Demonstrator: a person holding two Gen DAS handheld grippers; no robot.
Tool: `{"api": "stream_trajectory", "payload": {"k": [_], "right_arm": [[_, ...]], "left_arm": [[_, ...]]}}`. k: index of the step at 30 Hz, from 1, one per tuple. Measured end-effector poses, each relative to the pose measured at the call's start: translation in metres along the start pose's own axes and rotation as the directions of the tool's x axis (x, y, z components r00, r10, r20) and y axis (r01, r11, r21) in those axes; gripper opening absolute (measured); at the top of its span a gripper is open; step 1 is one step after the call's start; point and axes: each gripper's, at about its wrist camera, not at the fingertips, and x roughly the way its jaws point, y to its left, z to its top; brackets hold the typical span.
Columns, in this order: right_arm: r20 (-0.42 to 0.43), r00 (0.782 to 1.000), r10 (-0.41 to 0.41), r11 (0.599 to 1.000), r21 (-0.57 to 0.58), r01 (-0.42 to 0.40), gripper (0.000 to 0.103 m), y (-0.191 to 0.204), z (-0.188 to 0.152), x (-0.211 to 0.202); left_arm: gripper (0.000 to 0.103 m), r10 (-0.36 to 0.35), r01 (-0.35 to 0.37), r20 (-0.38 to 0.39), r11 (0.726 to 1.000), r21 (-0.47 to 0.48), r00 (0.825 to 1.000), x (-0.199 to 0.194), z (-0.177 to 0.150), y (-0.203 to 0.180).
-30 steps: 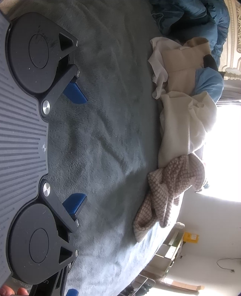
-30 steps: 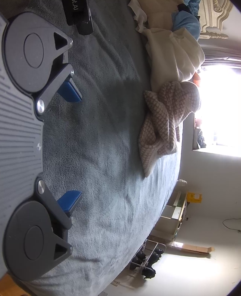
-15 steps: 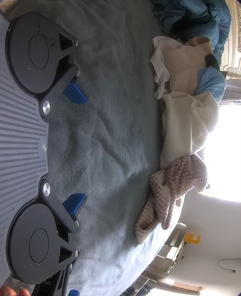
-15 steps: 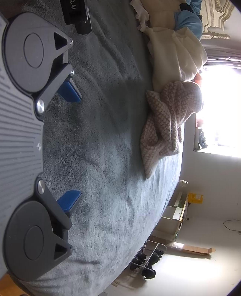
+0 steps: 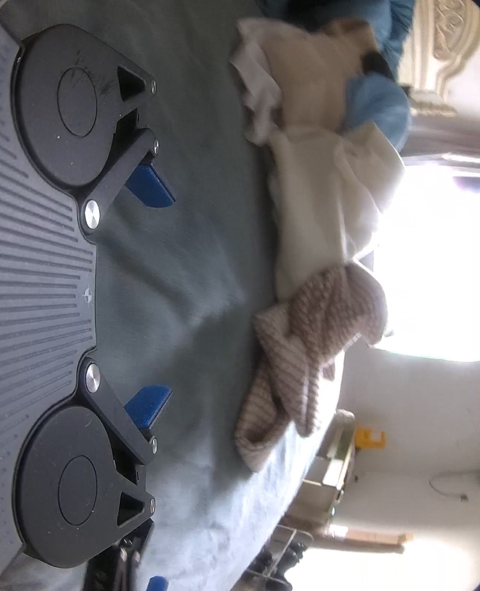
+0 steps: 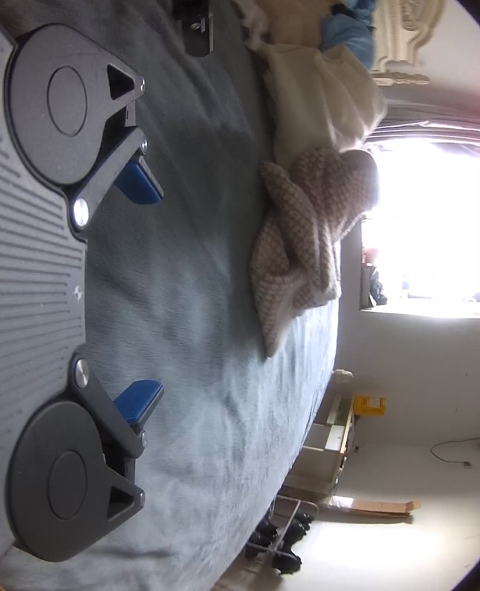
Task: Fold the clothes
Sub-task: 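Close both grippers on the pink houndstooth sweater fabric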
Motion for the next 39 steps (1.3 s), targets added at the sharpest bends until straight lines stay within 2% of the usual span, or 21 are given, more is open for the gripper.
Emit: {"api": "stream_trajectory", "payload": {"k": [3, 6, 12, 15, 17, 19, 22, 23, 24, 25, 26, 27, 28, 29, 30, 31, 32, 33, 35, 39], "right_arm": [[0.028, 0.996, 0.086, 0.994, 0.061, -0.087, 0.103, -0.016, 0.023, 0.025], [0.052, 0.982, 0.179, 0.974, 0.134, -0.185, 0.103, -0.032, 0.053, 0.056], [0.099, 0.951, 0.294, 0.922, 0.234, -0.309, 0.103, -0.045, 0.119, 0.138], [0.110, 0.940, 0.322, 0.897, 0.283, -0.340, 0.103, -0.052, 0.146, 0.180], [0.109, 0.936, 0.335, 0.879, 0.322, -0.352, 0.103, -0.056, 0.160, 0.207], [0.093, 0.940, 0.327, 0.868, 0.363, -0.338, 0.103, -0.060, 0.168, 0.231], [0.041, 0.948, 0.315, 0.855, 0.420, -0.303, 0.103, -0.063, 0.174, 0.266], [0.022, 0.945, 0.326, 0.846, 0.440, -0.302, 0.103, -0.064, 0.173, 0.276], [0.002, 0.942, 0.336, 0.836, 0.459, -0.300, 0.101, -0.064, 0.172, 0.286], [-0.017, 0.938, 0.347, 0.826, 0.479, -0.297, 0.095, -0.064, 0.172, 0.296], [-0.036, 0.933, 0.358, 0.820, 0.490, -0.296, 0.090, -0.063, 0.171, 0.305], [-0.053, 0.928, 0.369, 0.819, 0.491, -0.297, 0.076, -0.061, 0.172, 0.310], [-0.065, 0.925, 0.375, 0.818, 0.493, -0.297, 0.064, -0.059, 0.172, 0.314], [-0.068, 0.924, 0.376, 0.817, 0.496, -0.296, 0.058, -0.057, 0.172, 0.313], [-0.072, 0.924, 0.376, 0.816, 0.498, -0.294, 0.038, -0.055, 0.172, 0.313], [-0.070, 0.927, 0.369, 0.821, 0.493, -0.290, 0.016, -0.054, 0.173, 0.310], [-0.062, 0.934, 0.352, 0.833, 0.476, -0.282, 0.009, -0.052, 0.175, 0.303], [-0.049, 0.941, 0.334, 0.849, 0.450, -0.278, 0.007, -0.049, 0.177, 0.296], [-0.010, 0.953, 0.303, 0.887, 0.368, -0.278, 0.006, -0.042, 0.181, 0.273], [0.041, 0.954, 0.296, 0.929, 0.219, -0.297, 0.006, -0.028, 0.185, 0.220]], "left_arm": [[0.103, -0.032, 0.031, 0.052, 0.999, 0.004, 0.998, 0.028, 0.027, 0.001], [0.103, -0.063, 0.065, 0.128, 0.998, -0.010, 0.990, 0.058, 0.064, 0.002], [0.103, -0.057, 0.059, 0.239, 0.998, 0.001, 0.969, 0.133, 0.132, -0.014], [0.103, -0.018, 0.002, 0.240, 0.998, 0.068, 0.971, 0.173, 0.158, -0.029], [0.103, 0.053, -0.075, 0.238, 0.994, 0.084, 0.970, 0.196, 0.173, -0.035], [0.103, 0.085, -0.109, 0.240, 0.990, 0.090, 0.967, 0.213, 0.184, -0.039], [0.103, 0.124, -0.146, 0.188, 0.984, 0.105, 0.974, 0.236, 0.195, -0.045], [0.102, 0.140, -0.159, 0.173, 0.982, 0.101, 0.975, 0.243, 0.196, -0.046], [0.093, 0.159, -0.174, 0.161, 0.981, 0.084, 0.974, 0.249, 0.196, -0.045], [0.085, 0.174, -0.184, 0.151, 0.981, 0.061, 0.973, 0.252, 0.194, -0.044], [0.066, 0.181, -0.187, 0.143, 0.982, 0.030, 0.973, 0.252, 0.192, -0.040], [0.057, 0.182, -0.184, 0.132, 0.983, 0.003, 0.974, 0.253, 0.191, -0.037], [0.053, 0.176, -0.176, 0.122, 0.984, -0.014, 0.977, 0.252, 0.190, -0.036], [0.044, 0.173, -0.171, 0.122, 0.985, -0.022, 0.977, 0.248, 0.188, -0.036], [0.033, 0.172, -0.171, 0.124, 0.985, -0.022, 0.977, 0.244, 0.188, -0.036], [0.028, 0.177, -0.177, 0.130, 0.984, -0.010, 0.976, 0.240, 0.190, -0.038], [0.020, 0.182, -0.184, 0.137, 0.983, 0.002, 0.974, 0.235, 0.193, -0.039], [0.014, 0.182, -0.185, 0.140, 0.983, 0.007, 0.973, 0.230, 0.195, -0.040], [0.010, 0.172, -0.173, 0.142, 0.985, -0.010, 0.975, 0.217, 0.196, -0.036], [0.009, 0.143, -0.138, 0.166, 0.990, -0.038, 0.976, 0.184, 0.197, -0.029]]}}
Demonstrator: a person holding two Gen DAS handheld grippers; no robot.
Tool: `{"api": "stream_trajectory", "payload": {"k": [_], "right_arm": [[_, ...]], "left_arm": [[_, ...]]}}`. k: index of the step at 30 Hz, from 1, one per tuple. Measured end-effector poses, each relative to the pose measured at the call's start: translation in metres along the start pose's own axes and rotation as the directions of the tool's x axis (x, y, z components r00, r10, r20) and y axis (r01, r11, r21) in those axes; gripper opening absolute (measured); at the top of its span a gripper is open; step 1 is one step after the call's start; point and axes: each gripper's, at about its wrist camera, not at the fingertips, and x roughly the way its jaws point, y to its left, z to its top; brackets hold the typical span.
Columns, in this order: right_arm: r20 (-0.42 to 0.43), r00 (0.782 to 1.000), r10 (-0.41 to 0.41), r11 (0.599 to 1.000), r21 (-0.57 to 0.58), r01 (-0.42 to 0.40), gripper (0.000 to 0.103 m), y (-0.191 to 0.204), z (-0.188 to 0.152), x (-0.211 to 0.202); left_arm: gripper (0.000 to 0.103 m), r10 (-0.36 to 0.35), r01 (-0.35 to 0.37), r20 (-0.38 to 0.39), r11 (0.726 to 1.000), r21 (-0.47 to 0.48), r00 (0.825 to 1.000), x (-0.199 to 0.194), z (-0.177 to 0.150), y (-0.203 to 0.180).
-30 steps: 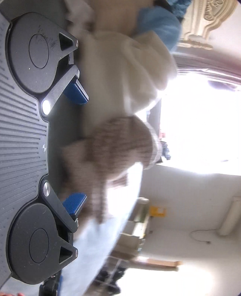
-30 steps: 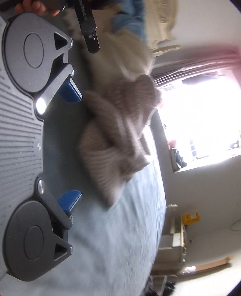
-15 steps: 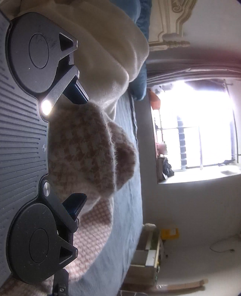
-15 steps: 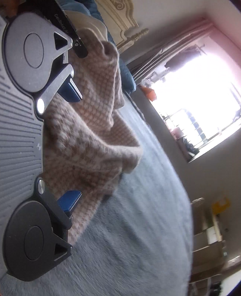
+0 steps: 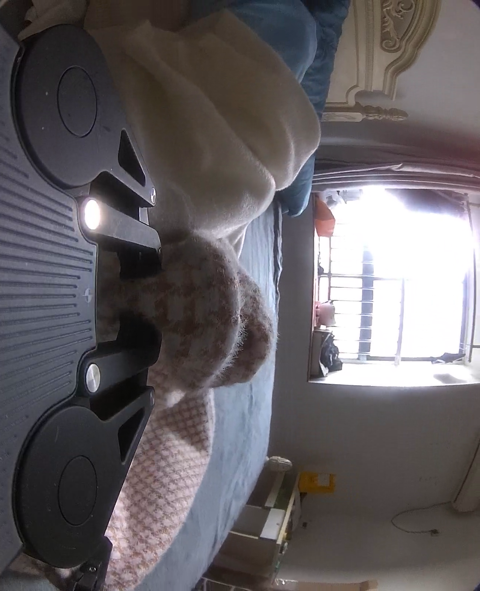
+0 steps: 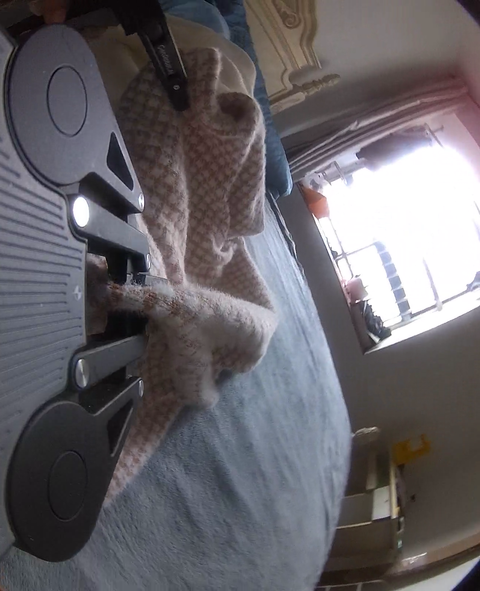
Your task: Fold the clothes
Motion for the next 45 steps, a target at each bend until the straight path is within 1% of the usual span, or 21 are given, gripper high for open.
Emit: {"api": "stream_trajectory", "payload": {"k": [3, 6, 10, 16, 20, 23, 25, 27, 28, 29, 30, 31, 32, 34, 35, 38, 39, 40, 42, 44, 45], "right_arm": [[0.038, 0.999, 0.020, 0.998, -0.052, -0.018, 0.006, 0.012, -0.001, -0.045], [0.060, 0.997, 0.053, 0.998, -0.034, -0.051, 0.006, 0.012, -0.009, -0.096], [0.082, 0.991, 0.109, 0.994, 0.014, -0.111, 0.006, 0.006, -0.037, -0.170], [0.096, 0.976, 0.196, 0.971, 0.121, -0.207, 0.006, -0.012, -0.115, -0.275], [0.033, 0.987, 0.156, 0.964, 0.213, -0.159, 0.006, -0.030, -0.182, -0.305], [-0.046, 0.992, 0.116, 0.966, 0.240, -0.101, 0.007, -0.038, -0.217, -0.307], [-0.077, 0.993, 0.093, 0.970, 0.230, -0.073, 0.013, -0.039, -0.227, -0.309], [-0.068, 0.995, 0.078, 0.979, 0.195, -0.063, 0.017, -0.036, -0.218, -0.320], [-0.053, 0.997, 0.059, 0.985, 0.167, -0.050, 0.024, -0.032, -0.210, -0.327], [-0.030, 0.999, 0.036, 0.990, 0.136, -0.031, 0.029, -0.027, -0.203, -0.335], [-0.006, 1.000, 0.013, 0.994, 0.107, -0.012, 0.038, -0.022, -0.196, -0.343], [0.019, 1.000, -0.002, 0.997, 0.076, 0.000, 0.044, -0.016, -0.190, -0.350], [0.044, 0.999, -0.006, 0.999, 0.045, 0.004, 0.045, -0.008, -0.185, -0.356], [0.058, 0.998, 0.022, 1.000, -0.010, -0.021, 0.058, 0.013, -0.177, -0.353], [0.056, 0.998, 0.043, 0.998, -0.037, -0.041, 0.061, 0.024, -0.173, -0.349], [0.024, 0.993, 0.114, 0.989, -0.099, -0.111, 0.067, 0.060, -0.158, -0.327], [0.001, 0.990, 0.141, 0.984, -0.113, -0.140, 0.070, 0.073, -0.151, -0.315], [-0.016, 0.986, 0.168, 0.977, -0.131, -0.169, 0.072, 0.088, -0.145, -0.303], [-0.037, 0.974, 0.222, 0.958, -0.180, -0.225, 0.082, 0.122, -0.136, -0.281], [-0.062, 0.967, 0.247, 0.936, -0.242, -0.255, 0.093, 0.156, -0.127, -0.252], [-0.074, 0.966, 0.247, 0.926, -0.275, -0.258, 0.100, 0.172, -0.123, -0.237]], "left_arm": [[0.009, -0.056, 0.056, 0.017, 0.998, -0.004, 0.998, -0.038, -0.002, 0.008], [0.009, -0.129, 0.129, 0.019, 0.991, -0.034, 0.992, -0.085, -0.010, 0.017], [0.009, -0.217, 0.216, 0.006, 0.970, -0.114, 0.976, -0.155, -0.031, 0.040], [0.009, -0.267, 0.256, -0.028, 0.944, -0.208, 0.963, -0.245, -0.092, 0.086], [0.010, -0.275, 0.261, -0.035, 0.939, -0.226, 0.961, -0.286, -0.139, 0.113], [0.016, -0.283, 0.263, -0.055, 0.934, -0.240, 0.957, -0.293, -0.168, 0.123], [0.027, -0.276, 0.252, -0.057, 0.929, -0.271, 0.959, -0.295, -0.179, 0.132], [0.044, -0.275, 0.256, -0.027, 0.921, -0.295, 0.961, -0.305, -0.184, 0.142], [0.048, -0.271, 0.259, -0.003, 0.920, -0.293, 0.962, -0.311, -0.184, 0.146], [0.060, -0.266, 0.261, 0.023, 0.922, -0.285, 0.964, -0.316, -0.183, 0.149], [0.071, -0.258, 0.263, 0.053, 0.925, -0.275, 0.965, -0.320, -0.181, 0.152], [0.076, -0.253, 0.265, 0.078, 0.929, -0.259, 0.964, -0.322, -0.179, 0.153], [0.083, -0.251, 0.267, 0.098, 0.935, -0.235, 0.963, -0.322, -0.177, 0.152], [0.092, -0.261, 0.277, 0.104, 0.941, -0.196, 0.960, -0.311, -0.173, 0.147], [0.096, -0.268, 0.282, 0.100, 0.943, -0.179, 0.958, -0.304, -0.171, 0.144], [0.093, -0.289, 0.296, 0.074, 0.947, -0.126, 0.954, -0.286, -0.171, 0.135], [0.082, -0.295, 0.300, 0.060, 0.948, -0.109, 0.954, -0.282, -0.174, 0.133], [0.075, -0.301, 0.305, 0.046, 0.948, -0.091, 0.952, -0.278, -0.177, 0.130], [0.056, -0.315, 0.316, 0.020, 0.946, -0.069, 0.949, -0.271, -0.182, 0.127], [0.049, -0.337, 0.336, 0.004, 0.937, -0.097, 0.942, -0.269, -0.187, 0.133], [0.042, -0.348, 0.345, -0.004, 0.932, -0.112, 0.937, -0.268, -0.190, 0.136]]}}
